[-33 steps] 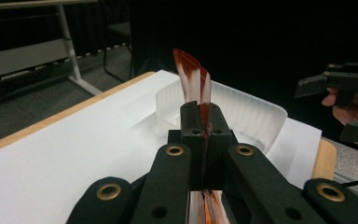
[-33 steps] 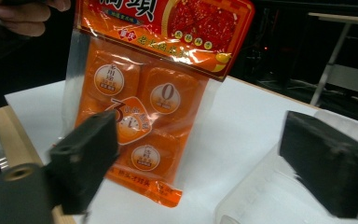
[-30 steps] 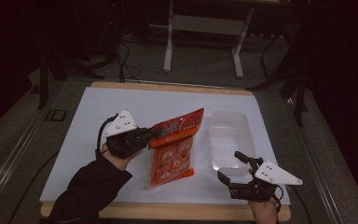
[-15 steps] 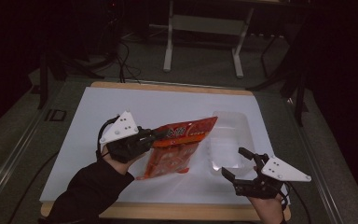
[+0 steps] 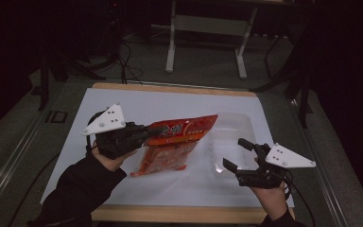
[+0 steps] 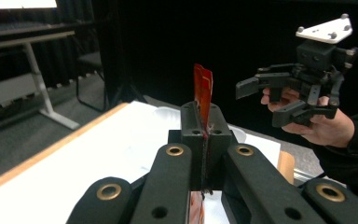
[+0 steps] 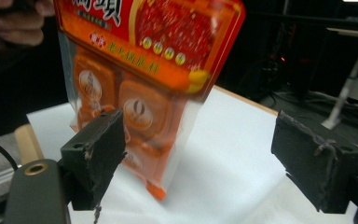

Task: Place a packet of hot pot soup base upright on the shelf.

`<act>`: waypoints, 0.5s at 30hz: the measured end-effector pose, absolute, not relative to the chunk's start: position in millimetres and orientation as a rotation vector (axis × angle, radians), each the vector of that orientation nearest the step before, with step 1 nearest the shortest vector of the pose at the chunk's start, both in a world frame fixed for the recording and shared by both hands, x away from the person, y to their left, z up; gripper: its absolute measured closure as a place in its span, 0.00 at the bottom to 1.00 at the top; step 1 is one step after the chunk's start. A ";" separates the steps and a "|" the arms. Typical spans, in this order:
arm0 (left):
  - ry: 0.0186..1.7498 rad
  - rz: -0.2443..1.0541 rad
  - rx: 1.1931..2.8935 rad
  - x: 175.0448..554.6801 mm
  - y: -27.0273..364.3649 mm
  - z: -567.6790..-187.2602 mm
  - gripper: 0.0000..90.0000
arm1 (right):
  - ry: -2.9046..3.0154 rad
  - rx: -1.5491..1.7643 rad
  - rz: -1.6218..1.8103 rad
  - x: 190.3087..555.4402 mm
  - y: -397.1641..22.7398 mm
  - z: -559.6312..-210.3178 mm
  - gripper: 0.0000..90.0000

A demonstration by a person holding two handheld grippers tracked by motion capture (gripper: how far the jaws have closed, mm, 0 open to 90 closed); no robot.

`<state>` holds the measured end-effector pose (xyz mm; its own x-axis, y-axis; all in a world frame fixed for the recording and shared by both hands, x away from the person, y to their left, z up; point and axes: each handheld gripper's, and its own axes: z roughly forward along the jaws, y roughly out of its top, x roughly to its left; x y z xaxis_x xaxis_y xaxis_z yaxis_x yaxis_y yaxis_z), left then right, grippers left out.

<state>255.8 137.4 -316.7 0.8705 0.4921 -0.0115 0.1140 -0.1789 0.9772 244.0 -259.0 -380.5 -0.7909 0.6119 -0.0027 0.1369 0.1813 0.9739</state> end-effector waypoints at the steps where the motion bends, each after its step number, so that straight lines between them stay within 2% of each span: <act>1: 0.454 0.345 1.737 255.3 138.2 -315.0 1.00 | 2.067 0.706 1.644 246.0 -258.5 -378.2 0.19; 15: 0.341 0.294 1.720 242.3 137.7 -299.6 1.00 | 2.099 0.623 1.755 265.7 -240.1 -358.4 0.21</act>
<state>242.3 137.7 -299.6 0.9227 0.3855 0.0050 0.0619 -0.1608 0.9850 265.7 -240.1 -358.4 -0.8483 0.5290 0.0232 0.1166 0.1438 0.9827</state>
